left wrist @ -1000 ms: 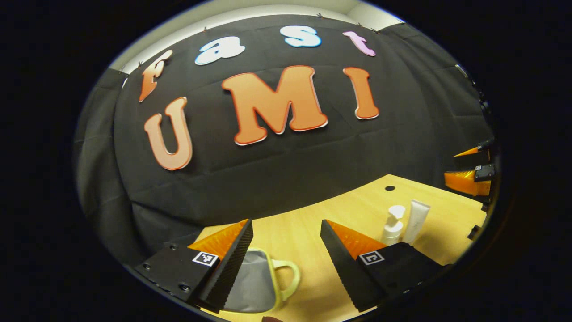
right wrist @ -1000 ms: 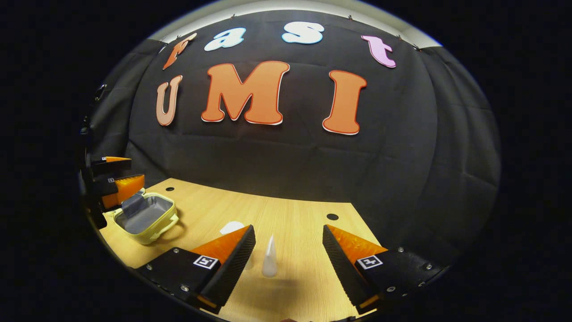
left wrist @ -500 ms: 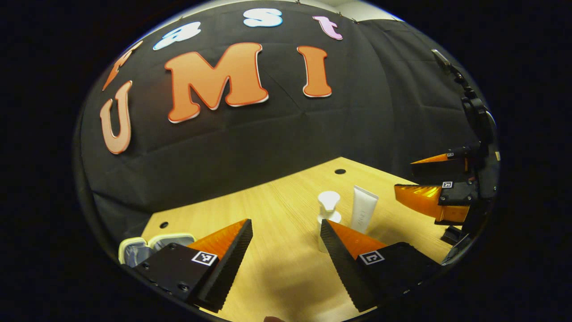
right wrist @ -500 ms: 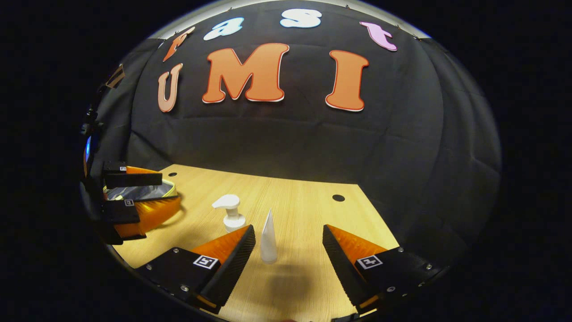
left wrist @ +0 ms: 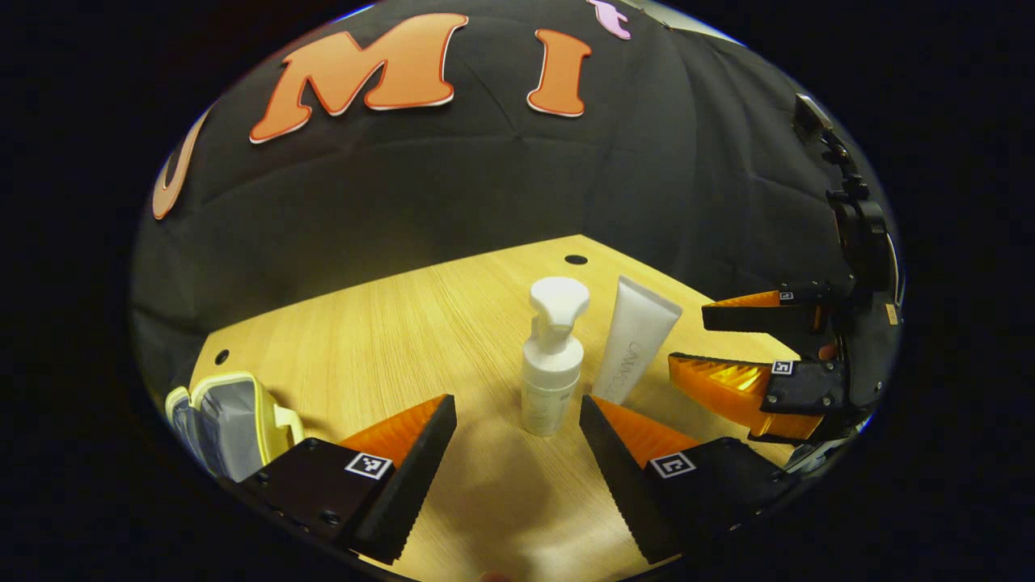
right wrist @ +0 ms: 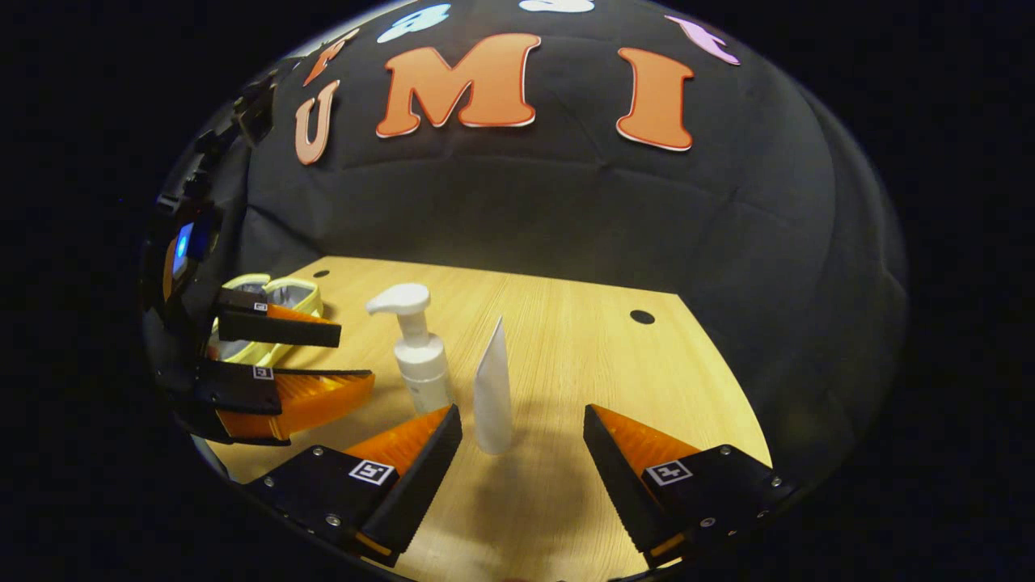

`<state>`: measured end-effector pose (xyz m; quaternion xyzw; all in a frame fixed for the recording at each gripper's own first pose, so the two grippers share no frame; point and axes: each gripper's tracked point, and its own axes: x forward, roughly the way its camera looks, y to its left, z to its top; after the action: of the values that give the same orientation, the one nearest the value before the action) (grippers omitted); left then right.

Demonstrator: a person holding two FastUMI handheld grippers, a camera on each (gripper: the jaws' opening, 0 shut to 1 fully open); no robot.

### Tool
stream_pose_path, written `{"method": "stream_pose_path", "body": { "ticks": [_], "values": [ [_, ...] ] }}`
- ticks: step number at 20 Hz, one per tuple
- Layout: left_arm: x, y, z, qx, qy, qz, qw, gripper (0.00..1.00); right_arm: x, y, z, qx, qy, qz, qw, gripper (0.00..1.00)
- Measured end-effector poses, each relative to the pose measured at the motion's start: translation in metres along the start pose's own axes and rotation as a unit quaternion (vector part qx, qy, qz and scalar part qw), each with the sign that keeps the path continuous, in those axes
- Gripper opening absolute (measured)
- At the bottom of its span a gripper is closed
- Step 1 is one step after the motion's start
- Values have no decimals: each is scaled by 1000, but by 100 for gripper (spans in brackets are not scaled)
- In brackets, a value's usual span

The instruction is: First open the suitcase, pack the skin care products into it, and then close the suitcase.

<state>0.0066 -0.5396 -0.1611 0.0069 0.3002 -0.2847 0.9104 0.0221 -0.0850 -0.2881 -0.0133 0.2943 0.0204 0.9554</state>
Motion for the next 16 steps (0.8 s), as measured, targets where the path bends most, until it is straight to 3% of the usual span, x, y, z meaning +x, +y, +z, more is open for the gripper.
{"method": "stream_pose_path", "body": {
  "ticks": [7,16],
  "values": [
    [52,-10,-25,-23,38,-24,999,100,29,8,-29,7,32,11,999,97],
    [101,-15,-22,-17,33,-50,998,96,58,8,-39,33,48,9,998,97]
  ]
}}
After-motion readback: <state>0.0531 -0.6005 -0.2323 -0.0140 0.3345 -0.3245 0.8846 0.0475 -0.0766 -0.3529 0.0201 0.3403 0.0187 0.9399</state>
